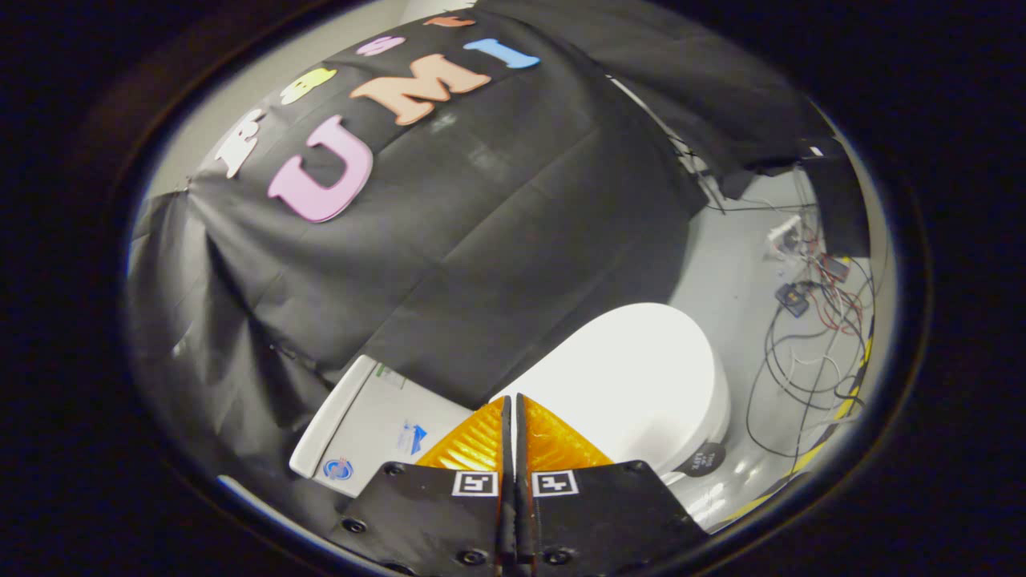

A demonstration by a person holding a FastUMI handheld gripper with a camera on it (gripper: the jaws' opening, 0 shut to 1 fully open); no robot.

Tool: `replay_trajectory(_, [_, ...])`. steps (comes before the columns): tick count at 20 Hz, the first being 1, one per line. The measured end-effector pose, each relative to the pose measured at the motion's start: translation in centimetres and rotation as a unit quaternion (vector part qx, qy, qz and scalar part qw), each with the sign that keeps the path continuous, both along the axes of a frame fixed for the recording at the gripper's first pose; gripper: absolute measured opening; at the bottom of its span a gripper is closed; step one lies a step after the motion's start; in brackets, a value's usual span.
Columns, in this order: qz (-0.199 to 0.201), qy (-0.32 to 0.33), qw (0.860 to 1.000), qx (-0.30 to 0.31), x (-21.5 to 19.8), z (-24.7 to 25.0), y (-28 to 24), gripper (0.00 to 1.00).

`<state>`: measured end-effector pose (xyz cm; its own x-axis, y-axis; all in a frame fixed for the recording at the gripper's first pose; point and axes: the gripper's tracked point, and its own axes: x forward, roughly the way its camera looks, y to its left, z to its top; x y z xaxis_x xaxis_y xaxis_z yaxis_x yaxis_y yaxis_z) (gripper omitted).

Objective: Open the toilet lid.

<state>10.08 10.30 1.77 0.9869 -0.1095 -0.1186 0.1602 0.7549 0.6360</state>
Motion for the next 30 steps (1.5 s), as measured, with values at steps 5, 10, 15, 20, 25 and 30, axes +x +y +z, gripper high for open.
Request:
replay_trajectory(5, [-0.028,-0.008,0.999,0.035,-2.6,-3.5,-4.2,0.71])
replay_trajectory(10, [-0.042,0.009,0.996,0.083,-5.1,-8.9,-8.1,0.98])
replay_trajectory(15, [-0.034,0.039,0.993,0.108,-6.4,-14.5,-9.4,0.97])
replay_trajectory(20, [-0.008,0.077,0.984,0.159,-5.0,-18.8,-8.5,0.88])
replay_trajectory(25, [0.038,0.070,0.973,0.218,-1.7,-19.3,-6.0,0.22])
replay_trajectory(30, [0.049,0.101,0.974,0.195,-1.4,-19.9,-5.8,0.13])
